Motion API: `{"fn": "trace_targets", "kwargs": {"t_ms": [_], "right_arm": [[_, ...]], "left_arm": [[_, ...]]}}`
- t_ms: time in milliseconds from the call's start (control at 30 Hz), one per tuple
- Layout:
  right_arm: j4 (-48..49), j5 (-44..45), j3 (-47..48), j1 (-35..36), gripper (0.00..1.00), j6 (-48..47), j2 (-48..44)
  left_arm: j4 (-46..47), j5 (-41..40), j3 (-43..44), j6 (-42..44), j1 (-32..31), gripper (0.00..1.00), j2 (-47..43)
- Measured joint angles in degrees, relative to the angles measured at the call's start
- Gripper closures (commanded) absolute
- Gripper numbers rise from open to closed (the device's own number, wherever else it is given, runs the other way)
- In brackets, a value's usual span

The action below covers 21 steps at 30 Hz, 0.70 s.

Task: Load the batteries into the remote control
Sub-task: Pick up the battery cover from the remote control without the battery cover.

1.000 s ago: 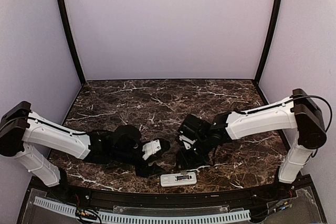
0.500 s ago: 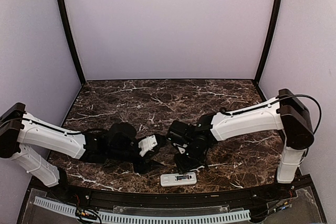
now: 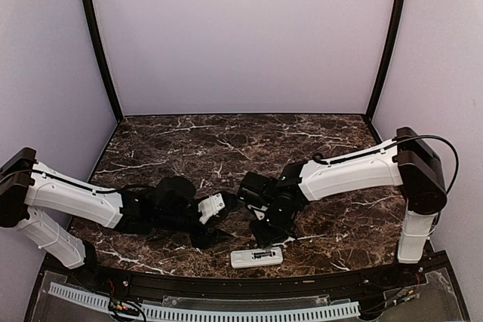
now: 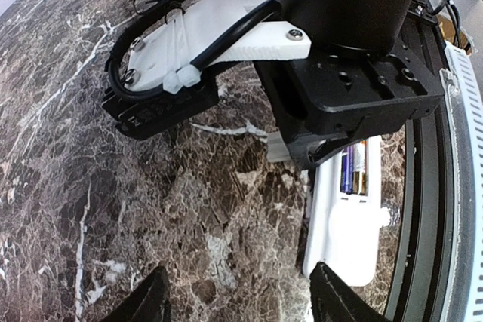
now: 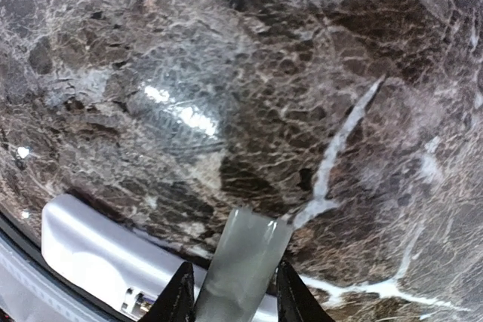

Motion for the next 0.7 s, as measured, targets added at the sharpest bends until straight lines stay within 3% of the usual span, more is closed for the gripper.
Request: {"fn": "trace_targets", "kwargs": {"t_ms": [167,700], "right_arm": [[-0.1,-0.5,0.2,0.1,0.77,-0.1,1.1],[-0.2,-0.8,-0.6,0.7,0.82,-2.7,-1.2]], "left_arm": [[-1.2,-0.2,-0.5,0.1,0.1,0.38,0.0],[-0.1,-0.2,-0.5,0.8,0.0,0.39,-0.1]]}}
